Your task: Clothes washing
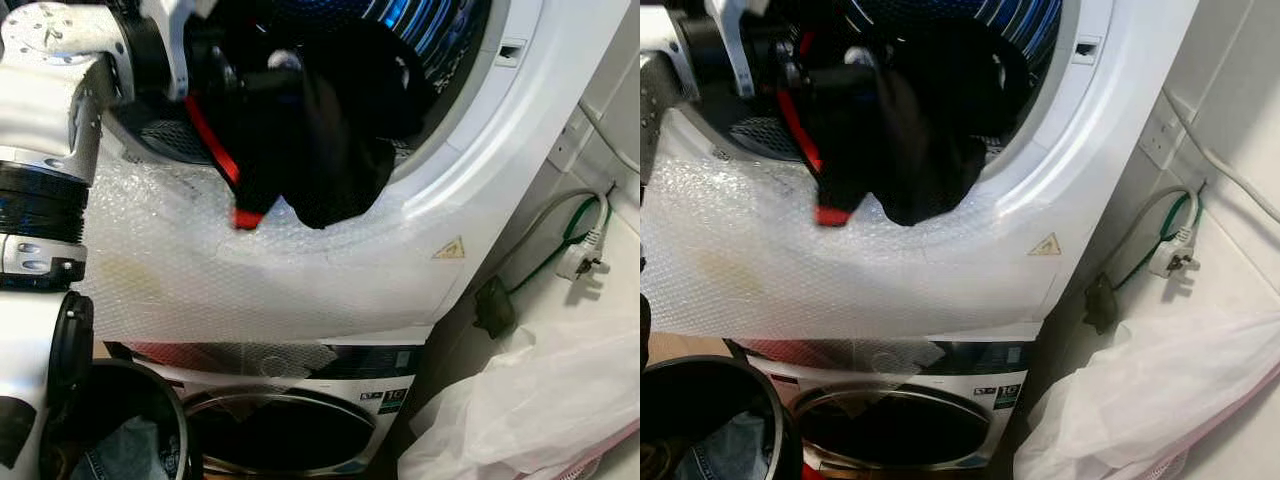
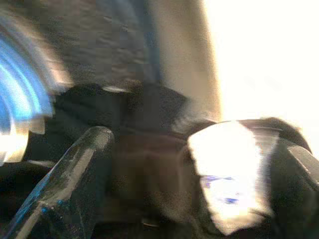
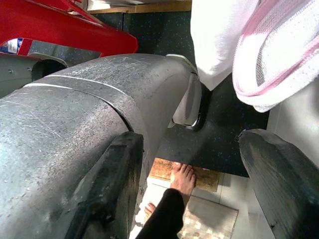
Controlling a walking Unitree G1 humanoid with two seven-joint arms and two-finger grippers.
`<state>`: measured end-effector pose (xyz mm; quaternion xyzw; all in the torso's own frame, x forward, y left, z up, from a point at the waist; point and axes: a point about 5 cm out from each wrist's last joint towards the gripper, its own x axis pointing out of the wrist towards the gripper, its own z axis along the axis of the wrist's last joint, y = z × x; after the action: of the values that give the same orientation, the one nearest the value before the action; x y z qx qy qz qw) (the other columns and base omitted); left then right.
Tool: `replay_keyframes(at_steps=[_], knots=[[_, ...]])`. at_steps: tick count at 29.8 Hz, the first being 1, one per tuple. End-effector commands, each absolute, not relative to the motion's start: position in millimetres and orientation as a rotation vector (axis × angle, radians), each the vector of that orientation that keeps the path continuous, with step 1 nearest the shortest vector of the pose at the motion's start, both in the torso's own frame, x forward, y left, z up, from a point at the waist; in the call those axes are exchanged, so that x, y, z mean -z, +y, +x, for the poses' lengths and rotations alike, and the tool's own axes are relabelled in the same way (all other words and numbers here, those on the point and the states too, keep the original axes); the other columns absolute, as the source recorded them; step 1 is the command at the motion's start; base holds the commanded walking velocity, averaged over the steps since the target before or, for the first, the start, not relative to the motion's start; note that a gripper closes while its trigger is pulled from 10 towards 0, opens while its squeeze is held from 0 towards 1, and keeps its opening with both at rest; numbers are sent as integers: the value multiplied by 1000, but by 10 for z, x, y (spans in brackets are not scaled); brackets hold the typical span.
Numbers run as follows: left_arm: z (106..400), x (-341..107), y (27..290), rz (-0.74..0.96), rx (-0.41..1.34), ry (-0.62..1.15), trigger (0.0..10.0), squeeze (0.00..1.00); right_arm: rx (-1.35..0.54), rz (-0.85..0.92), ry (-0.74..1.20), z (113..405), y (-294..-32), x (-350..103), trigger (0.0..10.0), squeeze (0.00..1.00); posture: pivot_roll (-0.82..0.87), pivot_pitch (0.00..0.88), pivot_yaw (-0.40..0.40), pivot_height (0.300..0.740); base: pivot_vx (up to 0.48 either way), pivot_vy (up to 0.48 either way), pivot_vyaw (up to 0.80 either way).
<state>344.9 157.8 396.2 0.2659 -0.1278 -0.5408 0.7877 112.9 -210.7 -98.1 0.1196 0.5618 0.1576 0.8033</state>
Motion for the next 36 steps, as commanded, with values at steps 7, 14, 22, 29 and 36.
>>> replay_keyframes(at_steps=[7,14,22,29,36], knots=[[3506,-3658,1608,812,1225,-158,10000,0,-780,491,934,1599,-752,753,10000,0,-14,0,142,740,0,0,0],[3624,-3582,1509,999,1016,-247,10000,0,-770,499,934,1570,-731,764,10000,0,-27,0,148,740,0,0,0],[3760,-3739,1395,794,829,-419,10000,0,-764,495,930,1585,-731,760,10000,0,-30,0,145,740,0,0,0],[3760,-3739,1395,794,829,-419,10000,0,-764,495,930,1585,-731,760,10000,0,-30,0,145,740,0,0,0],[3760,-3739,1395,794,829,-419,10000,0,-764,495,930,1585,-731,760,10000,0,-30,0,145,740,0,0,0]])
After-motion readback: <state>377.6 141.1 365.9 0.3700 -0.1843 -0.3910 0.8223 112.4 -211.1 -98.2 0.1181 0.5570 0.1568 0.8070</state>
